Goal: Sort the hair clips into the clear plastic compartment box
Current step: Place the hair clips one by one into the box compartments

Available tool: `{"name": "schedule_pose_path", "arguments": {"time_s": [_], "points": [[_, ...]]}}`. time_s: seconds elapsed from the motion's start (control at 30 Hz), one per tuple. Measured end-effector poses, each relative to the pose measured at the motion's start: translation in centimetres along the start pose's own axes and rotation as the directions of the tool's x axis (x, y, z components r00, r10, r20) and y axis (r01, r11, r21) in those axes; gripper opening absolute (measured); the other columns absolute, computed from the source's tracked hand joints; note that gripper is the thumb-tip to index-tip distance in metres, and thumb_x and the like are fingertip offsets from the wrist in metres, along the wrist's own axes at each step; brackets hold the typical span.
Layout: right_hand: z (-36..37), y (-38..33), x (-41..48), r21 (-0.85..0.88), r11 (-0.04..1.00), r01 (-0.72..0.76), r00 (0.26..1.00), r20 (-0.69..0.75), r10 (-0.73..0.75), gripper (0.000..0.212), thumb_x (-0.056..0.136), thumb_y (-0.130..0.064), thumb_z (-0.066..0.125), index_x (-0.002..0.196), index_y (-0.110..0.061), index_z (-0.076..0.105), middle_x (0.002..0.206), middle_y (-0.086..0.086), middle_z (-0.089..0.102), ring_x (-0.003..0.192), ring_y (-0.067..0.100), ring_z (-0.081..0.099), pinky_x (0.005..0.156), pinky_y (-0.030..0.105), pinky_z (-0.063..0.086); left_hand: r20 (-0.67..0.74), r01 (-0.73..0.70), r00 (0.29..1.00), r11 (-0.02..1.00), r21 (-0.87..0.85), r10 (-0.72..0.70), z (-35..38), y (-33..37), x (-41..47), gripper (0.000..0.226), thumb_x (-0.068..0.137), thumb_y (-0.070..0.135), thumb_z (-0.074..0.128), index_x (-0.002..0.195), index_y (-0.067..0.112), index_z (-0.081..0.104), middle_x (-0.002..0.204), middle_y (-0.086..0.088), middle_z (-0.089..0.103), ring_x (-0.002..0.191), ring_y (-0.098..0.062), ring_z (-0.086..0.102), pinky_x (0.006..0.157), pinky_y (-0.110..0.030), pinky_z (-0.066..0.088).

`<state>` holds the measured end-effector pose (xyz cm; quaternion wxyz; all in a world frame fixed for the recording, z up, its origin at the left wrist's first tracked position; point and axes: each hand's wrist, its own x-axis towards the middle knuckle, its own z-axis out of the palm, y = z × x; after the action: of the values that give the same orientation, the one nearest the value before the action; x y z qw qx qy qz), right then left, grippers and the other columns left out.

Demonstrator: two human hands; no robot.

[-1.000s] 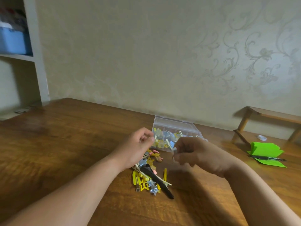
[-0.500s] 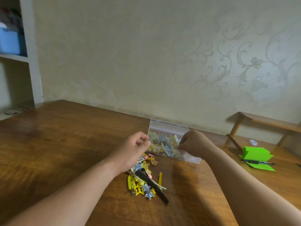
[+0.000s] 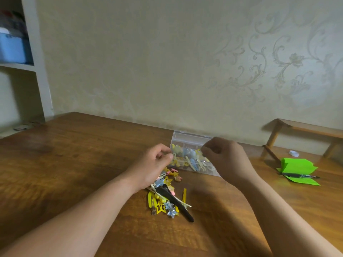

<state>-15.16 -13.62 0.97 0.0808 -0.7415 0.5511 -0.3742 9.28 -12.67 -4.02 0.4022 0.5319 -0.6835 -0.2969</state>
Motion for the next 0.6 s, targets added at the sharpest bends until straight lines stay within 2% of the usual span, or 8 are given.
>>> {"name": "schedule_pose_path", "arguments": {"time_s": [0.03, 0.1, 0.2, 0.27, 0.33, 0.4, 0.5, 0.6], "points": [[-0.2, -0.4, -0.6, 0.051, 0.998, 0.049, 0.995, 0.084, -0.053, 0.009, 0.099, -0.028, 0.07, 0.097, -0.033, 0.077, 0.089, -0.02, 0.075, 0.083, -0.004, 0.069, 0.065, 0.01, 0.048, 0.006, 0.004, 1.0, 1.0, -0.008, -0.004, 0.0, 0.0, 0.0, 0.028, 0.11, 0.043, 0.053, 0.135, 0.035, 0.062, 0.12, 0.017, 0.062, 0.113, -0.004, 0.06, 0.095, -0.03, 0.054], [-0.3, -0.9, -1.4, 0.081, 0.99, 0.115, 0.949, 0.284, -0.134, 0.013, 0.099, -0.027, 0.072, 0.103, -0.038, 0.078, 0.093, -0.023, 0.075, 0.088, -0.009, 0.068, 0.072, 0.009, 0.049, 0.014, 0.02, 1.0, 0.999, -0.032, -0.02, 0.0, 0.1, -0.1, 0.029, 0.109, 0.046, 0.052, 0.135, 0.037, 0.061, 0.122, 0.017, 0.061, 0.113, -0.005, 0.061, 0.091, -0.034, 0.058], [-0.2, -1.7, -2.1, 0.059, 0.981, 0.185, 0.812, 0.554, -0.186, 0.019, 0.097, -0.028, 0.075, 0.11, -0.041, 0.078, 0.101, -0.024, 0.074, 0.094, -0.005, 0.068, 0.078, 0.014, 0.053, -0.01, 0.037, 0.999, 0.999, -0.038, -0.037, 0.1, 0.2, -0.2, 0.026, 0.11, 0.043, 0.053, 0.133, 0.036, 0.062, 0.117, 0.011, 0.062, 0.105, -0.01, 0.065, 0.076, -0.029, 0.058], [-0.1, -2.2, -2.4, 0.037, 0.974, 0.223, 0.707, 0.682, -0.188, 0.028, 0.095, -0.026, 0.075, 0.119, -0.041, 0.076, 0.11, -0.024, 0.07, 0.1, -0.001, 0.065, 0.086, 0.022, 0.055, -0.021, 0.037, 0.999, 0.999, -0.039, -0.038, 0.2, 0.2, -0.1, 0.024, 0.11, 0.04, 0.054, 0.131, 0.035, 0.062, 0.115, 0.006, 0.063, 0.102, -0.014, 0.066, 0.073, -0.028, 0.057], [0.1, -2.4, -2.6, 0.002, 0.958, 0.288, 0.646, 0.737, -0.196, 0.031, 0.096, -0.025, 0.074, 0.122, -0.041, 0.075, 0.112, -0.025, 0.061, 0.1, 0.0, 0.061, 0.086, 0.024, 0.053, -0.019, 0.038, 0.999, 0.999, -0.038, -0.039, 0.2, 0.2, -0.1, 0.023, 0.11, 0.039, 0.054, 0.131, 0.036, 0.062, 0.115, 0.005, 0.063, 0.102, -0.016, 0.067, 0.072, -0.028, 0.056], [0.3, -2.1, -2.5, -0.009, 0.954, 0.301, 0.648, 0.735, -0.198, 0.023, 0.095, -0.027, 0.075, 0.111, -0.043, 0.075, 0.104, -0.027, 0.054, 0.095, 0.0, 0.059, 0.082, 0.024, 0.05, -0.017, 0.036, 0.999, 0.999, -0.029, -0.037, 0.2, 0.1, -0.1, 0.023, 0.11, 0.039, 0.053, 0.132, 0.036, 0.062, 0.115, 0.005, 0.064, 0.102, -0.014, 0.066, 0.072, -0.027, 0.055], [0.1, -1.5, -2.2, -0.072, 0.954, 0.29, 0.665, 0.732, -0.147, 0.017, 0.093, -0.032, 0.077, 0.089, -0.043, 0.066, 0.099, -0.018, 0.056, 0.091, 0.006, 0.059, 0.082, 0.035, 0.054, -0.014, 0.029, 0.999, 0.999, -0.028, -0.029, 0.2, 0.0, -0.1, 0.024, 0.11, 0.039, 0.053, 0.132, 0.035, 0.062, 0.116, 0.004, 0.064, 0.103, -0.013, 0.066, 0.074, -0.028, 0.056], [-0.5, -1.0, -2.1, -0.142, 0.949, 0.282, 0.648, 0.758, -0.079, 0.015, 0.096, -0.036, 0.074, 0.088, -0.041, 0.063, 0.102, -0.012, 0.064, 0.092, 0.009, 0.061, 0.078, 0.032, 0.051, -0.011, 0.028, 1.0, 0.999, -0.023, -0.029, 0.3, 0.0, -0.1, 0.025, 0.11, 0.039, 0.052, 0.134, 0.035, 0.061, 0.116, 0.006, 0.064, 0.104, -0.011, 0.065, 0.073, -0.025, 0.053]]}}
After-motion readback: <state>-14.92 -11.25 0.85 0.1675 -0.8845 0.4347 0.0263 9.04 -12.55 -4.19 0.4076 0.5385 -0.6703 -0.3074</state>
